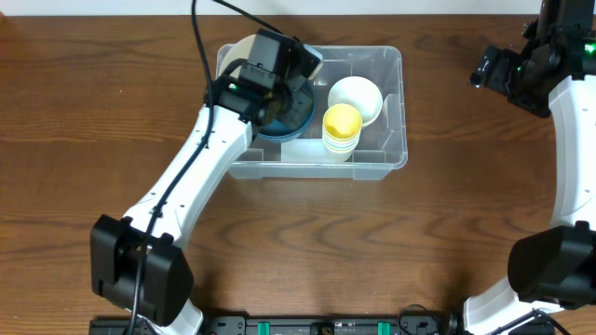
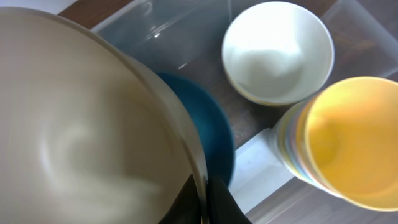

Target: Pack container

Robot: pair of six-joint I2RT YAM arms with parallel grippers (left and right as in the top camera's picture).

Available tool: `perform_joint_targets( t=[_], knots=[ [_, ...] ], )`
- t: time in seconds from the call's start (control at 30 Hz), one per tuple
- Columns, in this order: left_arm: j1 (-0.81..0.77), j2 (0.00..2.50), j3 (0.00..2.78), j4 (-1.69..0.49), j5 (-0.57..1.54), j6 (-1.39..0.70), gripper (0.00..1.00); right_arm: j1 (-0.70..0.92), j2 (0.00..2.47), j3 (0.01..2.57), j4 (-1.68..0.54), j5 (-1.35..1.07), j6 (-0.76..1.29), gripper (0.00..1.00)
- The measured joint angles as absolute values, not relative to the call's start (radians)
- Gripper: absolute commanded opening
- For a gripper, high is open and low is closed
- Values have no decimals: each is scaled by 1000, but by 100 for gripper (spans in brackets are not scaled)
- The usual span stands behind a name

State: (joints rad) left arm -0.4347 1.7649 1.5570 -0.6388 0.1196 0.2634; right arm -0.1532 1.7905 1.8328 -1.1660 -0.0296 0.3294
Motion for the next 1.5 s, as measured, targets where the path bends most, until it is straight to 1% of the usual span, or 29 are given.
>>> perform_joint_targets(
  t=[0.1,0.13,0.17,0.2,0.33,0.63,0.7,0.77,0.8,0.87,0.93,0.97,1.23,1.43,1.5],
  knots=[
    [-442,1779,1557,-638,120,263,7,-154,1790,1833,-1166,-30,329,99],
    [-442,1785,1557,-638,120,263,15,-154,1790,1833,-1166,-30,329,99],
    [-442,1790,1557,-637,120,265,26,-153,1790,1833,-1166,-30,329,99],
    [-442,1794,1557,-635,117,273,35,-154,1790,1833,-1166,-30,329,99],
    [-441,1797,1557,-623,97,270,46,-153,1790,1833,-1166,-30,329,99],
    [-419,1797,1557,-625,59,255,51,-154,1790,1833,-1166,-30,329,99],
    [-403,1794,1557,-630,53,240,60,-154,1790,1833,-1166,-30,329,99],
    [-383,1781,1557,-650,49,221,72,-153,1790,1833,-1166,-30,329,99],
    [-371,1765,1556,-664,47,211,76,-154,1790,1833,-1166,-30,329,99],
    [-352,1715,1552,-698,44,193,81,-154,1790,1833,-1166,-30,329,99],
    [-337,1650,1549,-723,44,186,90,-154,1790,1833,-1166,-30,329,99],
    [-332,1608,1549,-735,44,184,98,-153,1790,1833,-1166,-30,329,99],
    [-323,1304,1550,-896,44,176,98,-153,1790,1833,-1166,-30,329,99],
    [-323,1202,1550,-1058,28,180,98,-154,1790,1833,-1166,-30,329,99],
    [-322,1174,1549,-1155,8,179,98,-153,1790,1833,-1166,-30,329,99]
  ],
)
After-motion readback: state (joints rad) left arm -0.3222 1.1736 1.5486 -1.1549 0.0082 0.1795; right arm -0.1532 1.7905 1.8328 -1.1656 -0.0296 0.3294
